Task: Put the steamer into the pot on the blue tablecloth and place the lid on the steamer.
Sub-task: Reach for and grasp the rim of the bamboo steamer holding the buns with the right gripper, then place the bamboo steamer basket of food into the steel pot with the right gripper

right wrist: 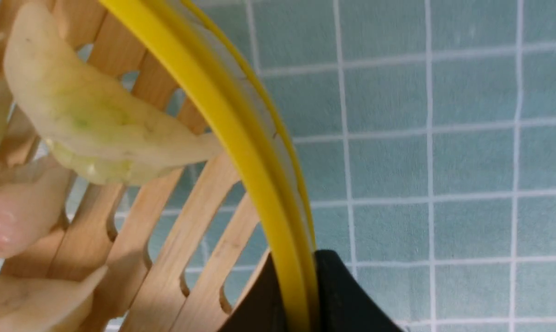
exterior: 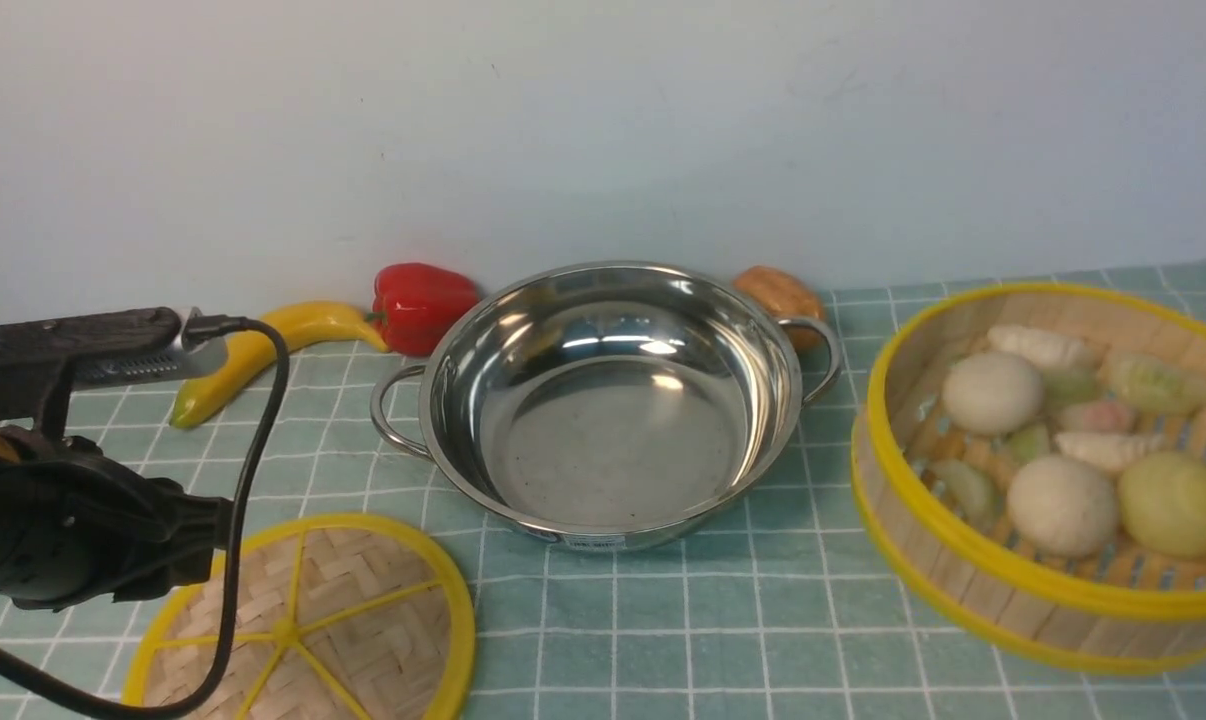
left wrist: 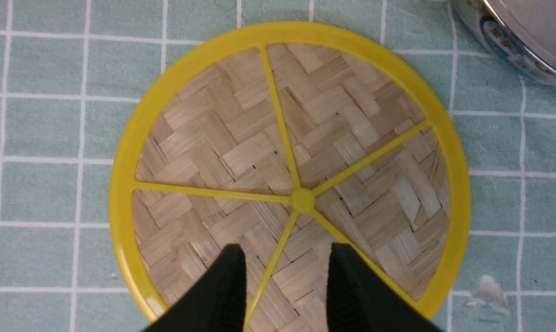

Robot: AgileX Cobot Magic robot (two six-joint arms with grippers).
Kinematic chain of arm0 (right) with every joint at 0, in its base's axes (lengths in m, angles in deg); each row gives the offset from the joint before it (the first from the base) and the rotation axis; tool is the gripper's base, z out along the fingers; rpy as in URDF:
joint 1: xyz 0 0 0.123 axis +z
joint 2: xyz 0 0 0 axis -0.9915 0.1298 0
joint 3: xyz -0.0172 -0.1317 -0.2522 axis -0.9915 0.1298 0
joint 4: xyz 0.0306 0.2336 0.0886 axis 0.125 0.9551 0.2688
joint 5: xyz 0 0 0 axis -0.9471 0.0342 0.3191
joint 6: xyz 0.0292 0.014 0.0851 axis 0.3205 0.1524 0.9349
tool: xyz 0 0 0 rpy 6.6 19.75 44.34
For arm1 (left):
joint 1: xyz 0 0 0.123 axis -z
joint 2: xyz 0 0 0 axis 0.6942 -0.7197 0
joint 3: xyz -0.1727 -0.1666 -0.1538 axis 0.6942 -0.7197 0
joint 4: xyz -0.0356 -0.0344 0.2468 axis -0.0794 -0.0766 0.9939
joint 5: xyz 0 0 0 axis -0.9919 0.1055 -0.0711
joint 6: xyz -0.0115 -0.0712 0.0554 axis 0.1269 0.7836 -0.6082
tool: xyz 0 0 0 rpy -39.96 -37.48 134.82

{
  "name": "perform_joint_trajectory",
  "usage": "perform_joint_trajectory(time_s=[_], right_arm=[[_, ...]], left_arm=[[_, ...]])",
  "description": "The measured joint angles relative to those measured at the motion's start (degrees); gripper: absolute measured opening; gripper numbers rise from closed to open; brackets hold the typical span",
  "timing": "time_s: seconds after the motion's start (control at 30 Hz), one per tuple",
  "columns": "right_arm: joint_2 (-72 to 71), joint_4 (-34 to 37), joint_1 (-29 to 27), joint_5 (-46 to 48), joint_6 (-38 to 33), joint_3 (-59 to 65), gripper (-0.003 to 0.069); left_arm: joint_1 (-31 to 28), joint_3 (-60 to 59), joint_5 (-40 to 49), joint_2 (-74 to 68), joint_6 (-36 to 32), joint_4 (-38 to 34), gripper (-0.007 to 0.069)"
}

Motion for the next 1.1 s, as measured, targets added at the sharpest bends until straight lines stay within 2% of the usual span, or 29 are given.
perform_joint_trajectory(time_s=[0.3, 0.53, 0.77, 1.1], right_arm=[[11.85, 3.29, 13.32, 0.83, 4.29, -25.43, 0.0062], [33.92, 2.89, 24.81, 0.8, 9.79, -52.03, 0.0062], [43.51, 1.53, 28.94, 1.01, 11.06, -56.93, 0.0062], [48.58, -2.41, 29.17, 1.55, 11.14, -56.99, 0.0062]], left_arm=[[0.0, 0.0, -0.05, 0.0, 0.0, 0.06, 0.0243], [0.0, 0.0, -0.11, 0.0, -0.19, 0.18, 0.0243], [0.0, 0.0, -0.11, 0.0, -0.23, 0.18, 0.0243], [0.0, 0.0, -0.16, 0.0, -0.3, 0.18, 0.0243]])
